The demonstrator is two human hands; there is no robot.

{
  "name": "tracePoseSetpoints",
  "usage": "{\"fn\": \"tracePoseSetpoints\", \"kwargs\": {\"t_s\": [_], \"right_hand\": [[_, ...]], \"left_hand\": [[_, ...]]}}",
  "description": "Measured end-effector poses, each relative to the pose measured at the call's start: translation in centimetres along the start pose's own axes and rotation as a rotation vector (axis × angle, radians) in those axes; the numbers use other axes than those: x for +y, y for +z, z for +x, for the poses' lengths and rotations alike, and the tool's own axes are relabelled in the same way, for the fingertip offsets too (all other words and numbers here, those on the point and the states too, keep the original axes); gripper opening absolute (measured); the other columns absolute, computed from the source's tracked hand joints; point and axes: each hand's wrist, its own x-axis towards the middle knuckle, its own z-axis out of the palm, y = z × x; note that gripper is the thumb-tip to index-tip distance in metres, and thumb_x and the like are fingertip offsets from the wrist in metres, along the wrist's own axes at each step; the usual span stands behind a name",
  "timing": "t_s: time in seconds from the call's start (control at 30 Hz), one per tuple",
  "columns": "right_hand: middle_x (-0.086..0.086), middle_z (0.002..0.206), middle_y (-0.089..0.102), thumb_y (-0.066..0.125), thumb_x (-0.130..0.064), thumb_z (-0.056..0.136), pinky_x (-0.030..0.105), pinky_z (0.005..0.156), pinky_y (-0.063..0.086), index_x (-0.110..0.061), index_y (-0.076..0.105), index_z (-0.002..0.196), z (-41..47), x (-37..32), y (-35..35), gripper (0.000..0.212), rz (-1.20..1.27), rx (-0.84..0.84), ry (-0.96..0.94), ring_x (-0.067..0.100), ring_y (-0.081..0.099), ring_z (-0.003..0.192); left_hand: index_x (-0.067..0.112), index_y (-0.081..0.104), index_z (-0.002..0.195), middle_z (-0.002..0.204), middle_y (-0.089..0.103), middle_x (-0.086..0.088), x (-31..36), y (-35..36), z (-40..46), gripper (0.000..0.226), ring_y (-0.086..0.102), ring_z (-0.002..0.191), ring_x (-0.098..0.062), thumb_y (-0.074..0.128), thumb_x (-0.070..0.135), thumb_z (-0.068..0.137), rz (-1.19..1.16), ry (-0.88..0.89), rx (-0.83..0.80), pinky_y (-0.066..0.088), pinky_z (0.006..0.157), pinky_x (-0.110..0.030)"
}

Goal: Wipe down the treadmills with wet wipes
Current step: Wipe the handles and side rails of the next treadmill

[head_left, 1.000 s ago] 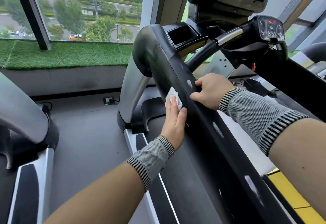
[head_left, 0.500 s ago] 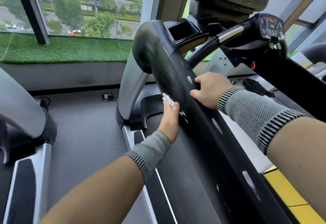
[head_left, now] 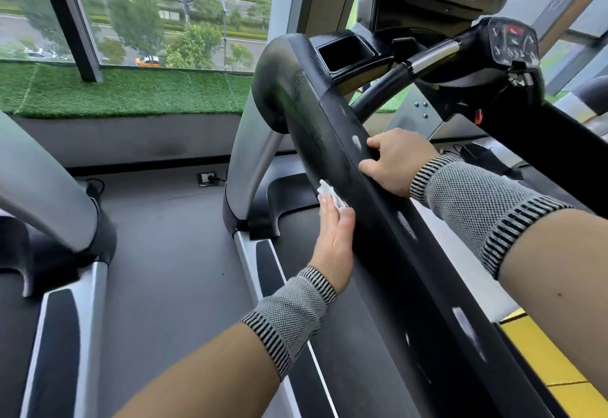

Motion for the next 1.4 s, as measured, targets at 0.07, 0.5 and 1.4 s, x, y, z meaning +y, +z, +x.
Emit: {"fn": "tracePoseSetpoints", "kwargs": {"t_s": [0.07, 0.5, 1.4], "right_hand": [[0.009, 0.133, 0.055, 0.051, -0.032, 0.093, 0.033, 0.101, 0.039, -0.009, 0.055, 0.13, -0.2, 0.1, -0.2, 0.044, 0.024, -0.018, -0.002, 0.027, 0.051, 0.121], [0.006, 0.129, 0.06, 0.047, -0.016, 0.095, 0.031, 0.104, 0.039, -0.014, 0.06, 0.126, -2.2, 1.4, -0.3, 0.034, 0.188, -0.02, -0.019, 0.024, 0.052, 0.121], [0.005, 0.128, 0.062, 0.046, -0.016, 0.094, 0.035, 0.107, 0.037, -0.011, 0.063, 0.122, -3.9, 2.7, 0.8, 0.033, 0.312, 0.017, -0.003, 0.025, 0.052, 0.122]], "left_hand": [[0.011, -0.004, 0.152, 0.16, -0.011, 0.003, 0.7, -0.2, 0.8, 0.073, -0.012, 0.144, -0.001, 0.022, 0.05, 0.095, 0.028, -0.014, 0.009, -0.006, 0.118, -0.023], [0.012, 0.009, 0.153, 0.161, -0.002, 0.0, 3.5, -1.6, 3.5, 0.091, -0.006, 0.146, -0.004, 0.023, 0.065, 0.08, 0.273, 0.086, 0.018, -0.003, 0.119, -0.024], [0.01, 0.007, 0.153, 0.161, -0.005, 0.0, 3.4, -0.9, 0.4, 0.074, -0.01, 0.142, 0.002, 0.026, 0.047, 0.091, 0.487, 0.14, -0.046, -0.005, 0.117, -0.018]]}}
